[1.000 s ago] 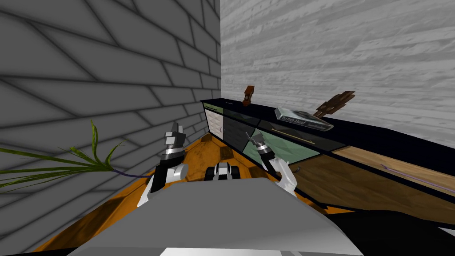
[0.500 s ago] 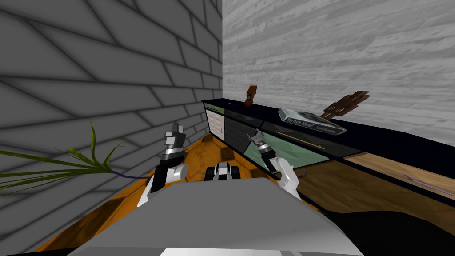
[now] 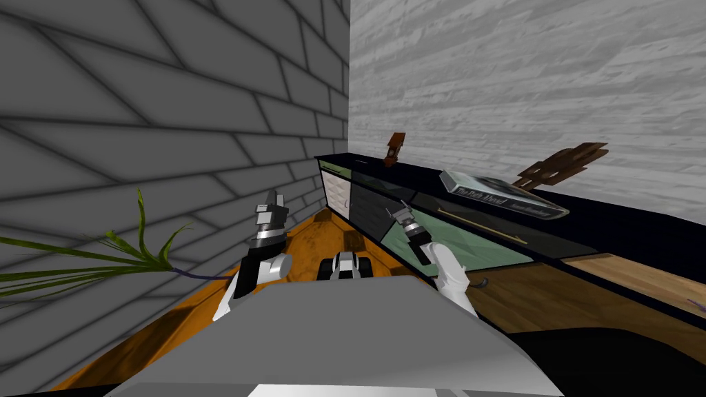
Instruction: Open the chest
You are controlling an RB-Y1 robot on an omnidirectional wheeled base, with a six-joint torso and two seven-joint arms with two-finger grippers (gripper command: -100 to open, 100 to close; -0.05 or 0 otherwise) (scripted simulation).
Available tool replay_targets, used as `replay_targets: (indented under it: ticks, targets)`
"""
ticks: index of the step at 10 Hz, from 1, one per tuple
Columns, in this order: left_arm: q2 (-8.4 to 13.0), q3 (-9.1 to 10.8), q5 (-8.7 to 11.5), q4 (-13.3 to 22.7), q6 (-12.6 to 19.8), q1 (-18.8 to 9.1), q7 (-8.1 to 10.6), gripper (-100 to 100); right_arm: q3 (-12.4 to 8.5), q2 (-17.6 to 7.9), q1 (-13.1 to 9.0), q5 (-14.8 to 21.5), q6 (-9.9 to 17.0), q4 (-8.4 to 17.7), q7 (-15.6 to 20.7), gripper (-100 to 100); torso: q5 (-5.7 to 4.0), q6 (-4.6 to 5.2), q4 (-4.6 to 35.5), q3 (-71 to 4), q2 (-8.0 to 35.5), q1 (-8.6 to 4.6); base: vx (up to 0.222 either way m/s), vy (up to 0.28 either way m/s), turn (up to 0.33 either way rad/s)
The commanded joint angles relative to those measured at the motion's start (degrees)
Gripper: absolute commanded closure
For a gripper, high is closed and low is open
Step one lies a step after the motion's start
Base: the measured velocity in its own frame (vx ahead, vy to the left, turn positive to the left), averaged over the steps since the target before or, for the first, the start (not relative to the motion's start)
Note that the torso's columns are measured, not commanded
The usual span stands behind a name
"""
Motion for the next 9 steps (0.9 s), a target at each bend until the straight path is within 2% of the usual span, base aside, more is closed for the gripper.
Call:
replay_targets:
  ticks: [1,9]
  targets:
    - [0.00,0.00,0.00,0.00,0.00,0.00,0.00,0,-0.60,-1.17,-0.33,3.28,0.95,0.60,1.14,-100,0.00,-0.01,0.01,0.01,0.01,0.02,0.051,0.009,0.019]
    - [0.00,0.00,0.00,0.00,0.00,0.00,0.00,0,-3.62,-6.10,-1.51,16.21,4.49,3.07,7.17,-100,0.01,-0.01,-0.01,-0.02,-0.04,0.04,0.068,0.010,0.040]
